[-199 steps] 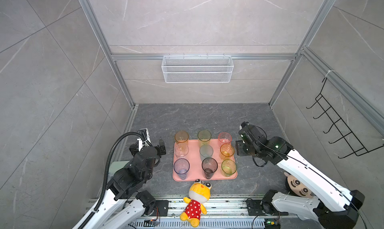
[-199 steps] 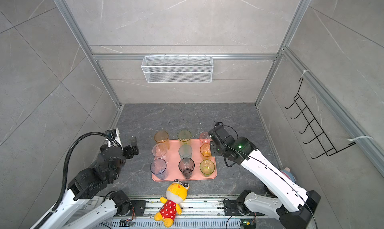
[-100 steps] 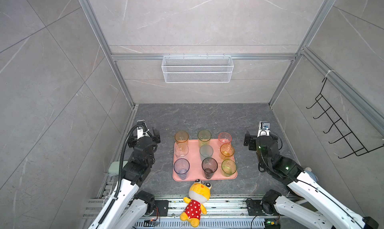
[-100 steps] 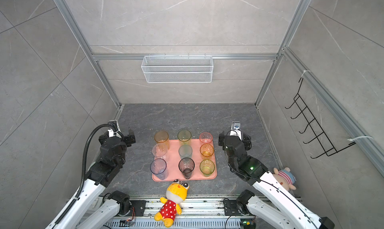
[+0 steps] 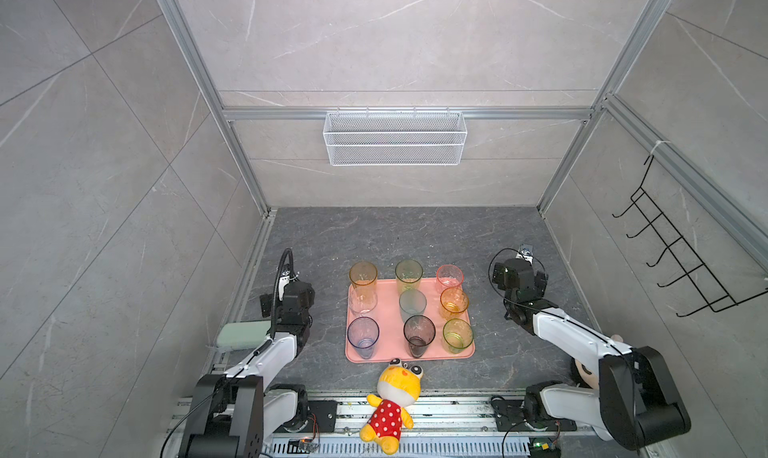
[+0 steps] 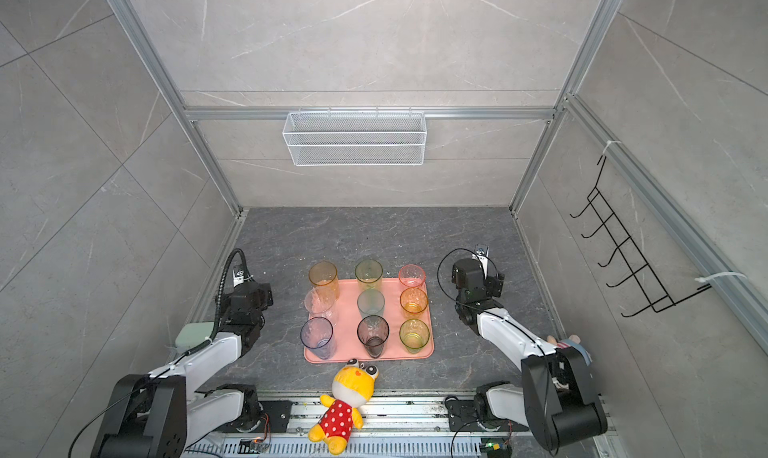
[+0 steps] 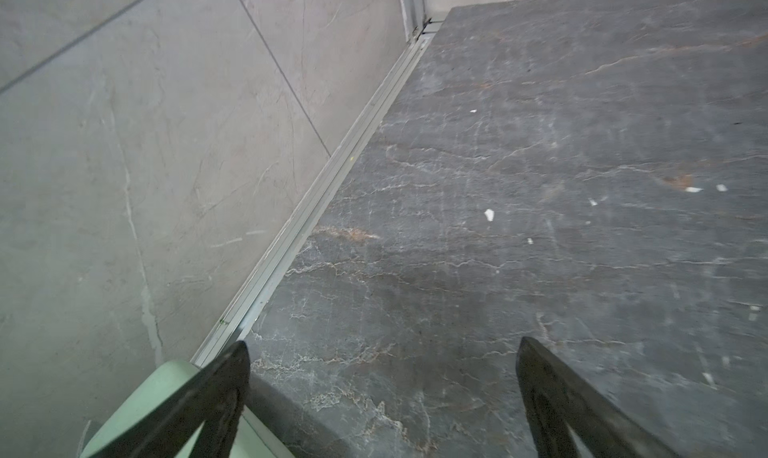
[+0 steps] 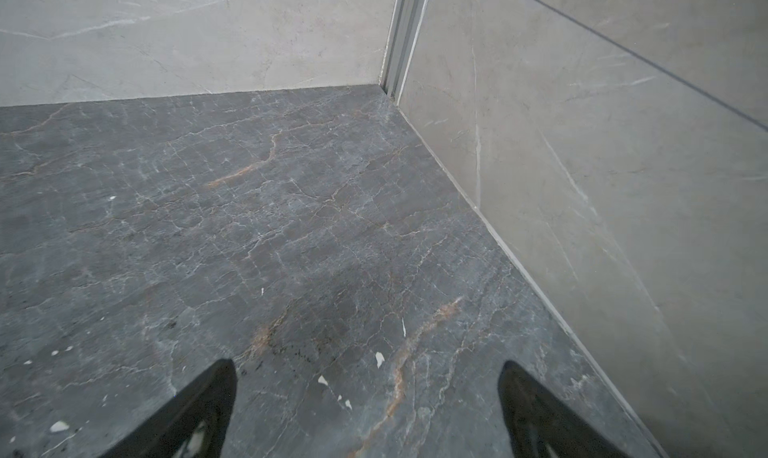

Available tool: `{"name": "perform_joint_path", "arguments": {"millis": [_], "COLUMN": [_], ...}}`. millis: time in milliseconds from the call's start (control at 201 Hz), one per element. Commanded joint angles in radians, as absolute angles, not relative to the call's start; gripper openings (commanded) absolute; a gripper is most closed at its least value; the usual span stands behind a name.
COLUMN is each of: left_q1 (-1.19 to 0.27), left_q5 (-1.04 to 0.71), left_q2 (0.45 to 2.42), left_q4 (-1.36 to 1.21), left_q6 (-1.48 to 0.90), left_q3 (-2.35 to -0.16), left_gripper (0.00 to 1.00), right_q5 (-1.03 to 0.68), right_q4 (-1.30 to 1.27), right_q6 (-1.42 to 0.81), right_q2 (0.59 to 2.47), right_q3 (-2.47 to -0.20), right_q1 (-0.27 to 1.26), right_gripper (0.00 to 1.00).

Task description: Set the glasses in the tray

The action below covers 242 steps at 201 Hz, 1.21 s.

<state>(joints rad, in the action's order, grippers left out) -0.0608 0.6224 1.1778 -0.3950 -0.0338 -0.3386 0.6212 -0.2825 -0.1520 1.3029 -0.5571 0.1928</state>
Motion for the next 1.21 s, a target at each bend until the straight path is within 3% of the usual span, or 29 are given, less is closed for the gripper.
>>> {"name": "perform_joint_path", "arguments": {"millis": [0, 144, 383, 563, 632, 727, 782, 842, 1200], "left_q1": [-0.038, -0.034, -0.023, -0.024, -0.023, -0.021, -0.021, -0.021, 0.015], "left_q5": [0.549, 0.407, 0.314, 0.317, 0.306, 0.305, 0.304, 0.305, 0.232], "left_q2": [1.198, 1.251, 1.448, 1.518, 1.503, 1.509, 1.508, 1.508, 1.505], "left_q4": [-0.603, -0.729, -0.884, -0.986, -0.908, -0.922, -0.918, -0.919, -0.876], "left_q6": [-0.035, -0.053, -0.02, -0.01, -0.019, -0.017, -0.018, -0.018, -0.036], "left_q3": [-0.336, -0.304, -0.321, -0.307, -0.332, -0.329, -0.33, -0.331, -0.35], "left_gripper": [0.99, 0.99, 1.0, 1.0, 1.0, 1.0, 1.0, 1.0, 1.0], "right_q5": [0.53, 0.437, 0.341, 0.306, 0.287, 0.19, 0.187, 0.205, 0.207], "right_q4": [-0.497, -0.561, -0.73, -0.749, -0.759, -1.003, -0.869, -0.957, -0.903], "right_q6": [-0.118, -0.081, -0.036, -0.031, -0.03, 0.005, -0.013, -0.009, -0.013], "right_q2": [1.342, 1.416, 1.466, 1.482, 1.479, 1.547, 1.497, 1.533, 1.515], "right_q3": [-0.494, -0.476, -0.414, -0.415, -0.407, -0.328, -0.344, -0.338, -0.347], "right_q1": [0.166, 0.165, 0.166, 0.16, 0.155, 0.134, 0.132, 0.131, 0.131], "right_gripper": [0.99, 0.99, 0.99, 0.99, 0.99, 0.99, 0.99, 0.99, 0.99]}}
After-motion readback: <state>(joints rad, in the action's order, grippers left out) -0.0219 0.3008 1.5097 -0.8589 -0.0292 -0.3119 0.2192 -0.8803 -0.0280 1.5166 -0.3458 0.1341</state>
